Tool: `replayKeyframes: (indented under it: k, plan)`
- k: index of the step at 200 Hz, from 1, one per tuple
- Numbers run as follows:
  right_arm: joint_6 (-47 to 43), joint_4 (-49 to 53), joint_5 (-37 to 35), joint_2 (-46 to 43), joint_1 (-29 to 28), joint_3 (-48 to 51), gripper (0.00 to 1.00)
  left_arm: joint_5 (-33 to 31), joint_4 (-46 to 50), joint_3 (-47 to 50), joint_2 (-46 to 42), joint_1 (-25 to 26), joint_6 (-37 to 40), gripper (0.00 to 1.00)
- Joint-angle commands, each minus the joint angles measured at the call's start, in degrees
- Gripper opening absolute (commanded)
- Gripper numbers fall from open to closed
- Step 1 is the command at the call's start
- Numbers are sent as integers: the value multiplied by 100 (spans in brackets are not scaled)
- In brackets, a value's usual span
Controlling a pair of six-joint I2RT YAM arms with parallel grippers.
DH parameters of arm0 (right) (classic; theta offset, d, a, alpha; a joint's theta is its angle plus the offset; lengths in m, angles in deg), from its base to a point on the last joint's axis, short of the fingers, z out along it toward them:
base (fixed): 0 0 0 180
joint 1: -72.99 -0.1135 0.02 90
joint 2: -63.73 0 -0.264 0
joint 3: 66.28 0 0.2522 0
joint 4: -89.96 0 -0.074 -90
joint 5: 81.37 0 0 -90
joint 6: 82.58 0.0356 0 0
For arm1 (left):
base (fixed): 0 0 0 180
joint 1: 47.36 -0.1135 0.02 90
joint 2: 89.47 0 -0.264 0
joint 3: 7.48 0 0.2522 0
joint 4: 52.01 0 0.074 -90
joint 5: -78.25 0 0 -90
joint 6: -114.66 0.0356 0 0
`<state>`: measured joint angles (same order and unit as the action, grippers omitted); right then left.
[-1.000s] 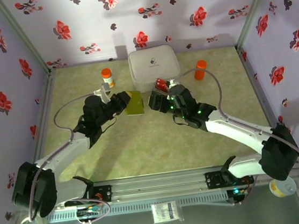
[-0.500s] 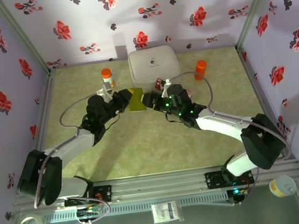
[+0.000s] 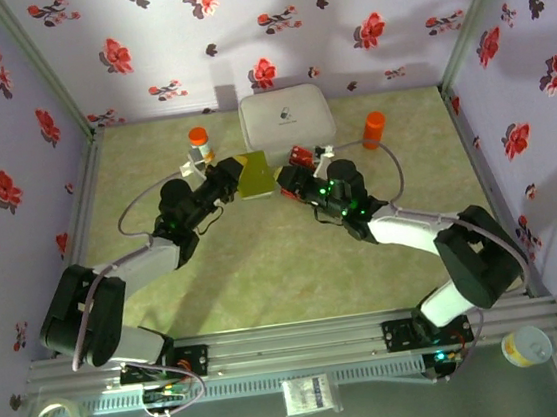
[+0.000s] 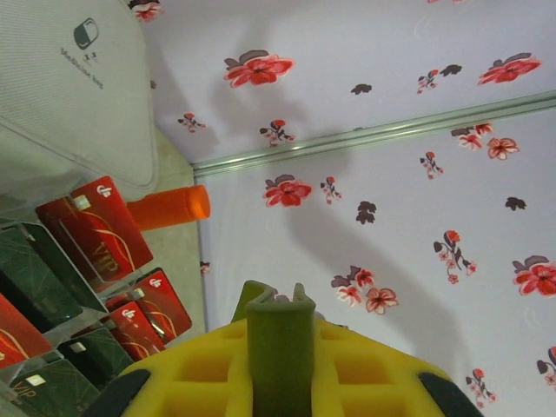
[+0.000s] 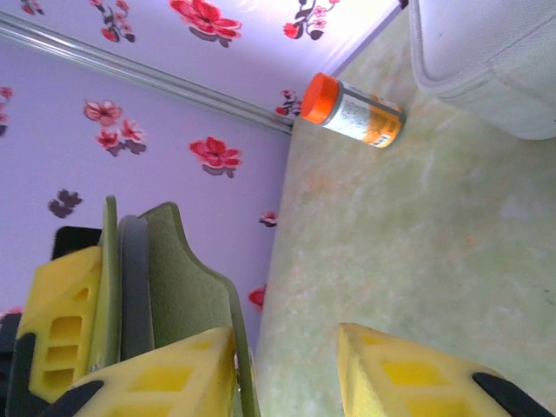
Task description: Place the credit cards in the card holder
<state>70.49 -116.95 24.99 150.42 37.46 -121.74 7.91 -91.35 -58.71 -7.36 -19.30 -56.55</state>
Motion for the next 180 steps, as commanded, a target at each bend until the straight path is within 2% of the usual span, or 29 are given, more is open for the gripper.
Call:
replayKeyframes:
  k: [1, 55, 131, 156, 180]
  plan:
    - [559, -1058, 385, 260, 96, 128, 36, 187, -542, -210, 54, -46, -180, 0]
    - [1192, -2067, 800, 676, 126, 126, 34, 215, -918, -219, 121, -34, -378, 0]
    - [2157, -3463, 1626, 1217, 125, -251, 37, 251, -1046, -263, 235, 25, -384, 0]
    - [2283, -3622, 1764, 1284, 125, -322, 29, 249, -1067, -244, 288, 50, -371, 0]
    - [2365, -3743, 1861, 1301, 130, -348, 13, 250, -1048, -224, 322, 60, -335, 0]
